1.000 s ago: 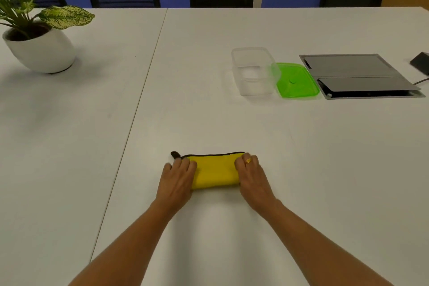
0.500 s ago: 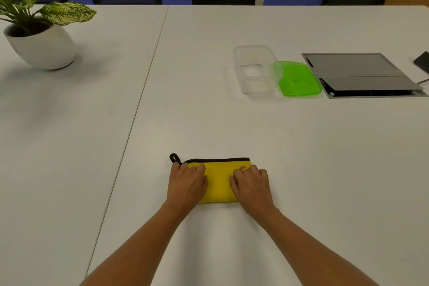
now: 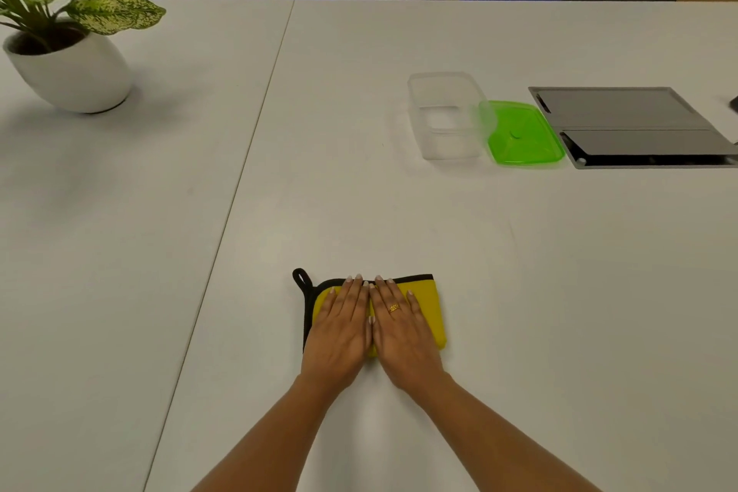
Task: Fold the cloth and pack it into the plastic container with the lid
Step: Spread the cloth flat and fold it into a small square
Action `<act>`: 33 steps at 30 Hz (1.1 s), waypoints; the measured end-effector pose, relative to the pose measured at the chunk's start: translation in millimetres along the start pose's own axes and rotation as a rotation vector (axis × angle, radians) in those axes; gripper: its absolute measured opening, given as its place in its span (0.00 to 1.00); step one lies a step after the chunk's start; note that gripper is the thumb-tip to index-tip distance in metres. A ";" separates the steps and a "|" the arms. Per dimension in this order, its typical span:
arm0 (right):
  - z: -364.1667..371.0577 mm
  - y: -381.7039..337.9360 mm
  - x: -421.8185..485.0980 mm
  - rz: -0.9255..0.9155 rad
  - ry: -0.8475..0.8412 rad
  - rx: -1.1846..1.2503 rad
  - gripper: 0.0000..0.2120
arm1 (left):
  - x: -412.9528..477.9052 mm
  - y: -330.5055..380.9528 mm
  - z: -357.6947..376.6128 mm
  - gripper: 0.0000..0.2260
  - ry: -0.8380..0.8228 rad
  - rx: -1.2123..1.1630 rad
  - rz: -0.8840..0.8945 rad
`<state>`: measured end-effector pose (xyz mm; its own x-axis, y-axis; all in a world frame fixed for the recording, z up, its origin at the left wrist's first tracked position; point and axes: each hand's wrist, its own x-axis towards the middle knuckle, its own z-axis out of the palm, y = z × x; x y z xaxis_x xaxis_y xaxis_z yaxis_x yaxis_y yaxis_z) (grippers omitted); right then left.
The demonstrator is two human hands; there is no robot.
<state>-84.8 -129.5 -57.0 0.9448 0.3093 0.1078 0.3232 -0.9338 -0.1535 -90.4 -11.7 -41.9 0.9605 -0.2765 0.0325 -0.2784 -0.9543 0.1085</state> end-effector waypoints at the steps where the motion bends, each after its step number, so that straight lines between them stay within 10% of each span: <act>1: -0.5 0.4 -0.1 -0.003 0.007 -0.001 0.22 | -1.2 0.2 -1.8 0.26 -0.011 -0.003 -0.015; 33: 5.0 27.4 5.9 0.113 -0.215 0.371 0.32 | -8.3 -30.2 0.3 0.33 -0.051 -0.089 -0.200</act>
<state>-70.1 -152.4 -65.5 0.9522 0.2763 -0.1305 0.1778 -0.8482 -0.4989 -89.9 19.4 -45.7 0.9947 -0.0907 -0.0490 -0.0795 -0.9775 0.1953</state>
